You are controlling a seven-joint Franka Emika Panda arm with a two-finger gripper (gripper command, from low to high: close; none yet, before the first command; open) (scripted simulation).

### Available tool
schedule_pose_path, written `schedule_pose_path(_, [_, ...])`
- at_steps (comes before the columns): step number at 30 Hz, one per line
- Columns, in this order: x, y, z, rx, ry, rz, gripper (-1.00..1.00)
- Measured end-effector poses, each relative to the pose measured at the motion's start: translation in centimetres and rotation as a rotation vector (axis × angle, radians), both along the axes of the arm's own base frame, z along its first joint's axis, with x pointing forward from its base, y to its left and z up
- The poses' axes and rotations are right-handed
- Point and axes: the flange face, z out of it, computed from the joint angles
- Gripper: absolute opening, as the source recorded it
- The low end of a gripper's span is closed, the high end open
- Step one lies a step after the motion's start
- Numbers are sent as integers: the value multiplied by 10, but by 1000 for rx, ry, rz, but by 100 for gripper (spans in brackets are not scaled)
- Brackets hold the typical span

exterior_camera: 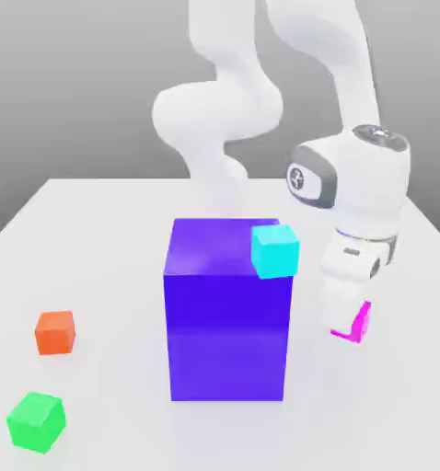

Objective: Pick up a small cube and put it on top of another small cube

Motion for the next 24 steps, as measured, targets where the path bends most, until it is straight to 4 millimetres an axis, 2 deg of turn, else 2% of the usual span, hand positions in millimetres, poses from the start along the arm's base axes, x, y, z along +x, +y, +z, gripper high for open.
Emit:
schedule_pose_path(4, [60, -14, 8, 4, -6, 17, -100])
schedule_pose_path(7, [105, -34, 13, 10, -10, 23, -100])
schedule_pose_path(10, [150, -101, 18, 9, -6, -122, -100])
schedule_pose_path(14, [181, -200, 26, 4, -2, -333, -100])
schedule_pose_path(16, [184, -250, 31, 2, -1, -450, -100])
schedule_pose_path(18, [178, -300, 35, -1, 1, -599, -100])
schedule_pose_path(21, [154, -370, 41, -3, 4, -858, -100])
schedule_pose_path(24, [118, -425, 46, 3, 9, -1112, -100])
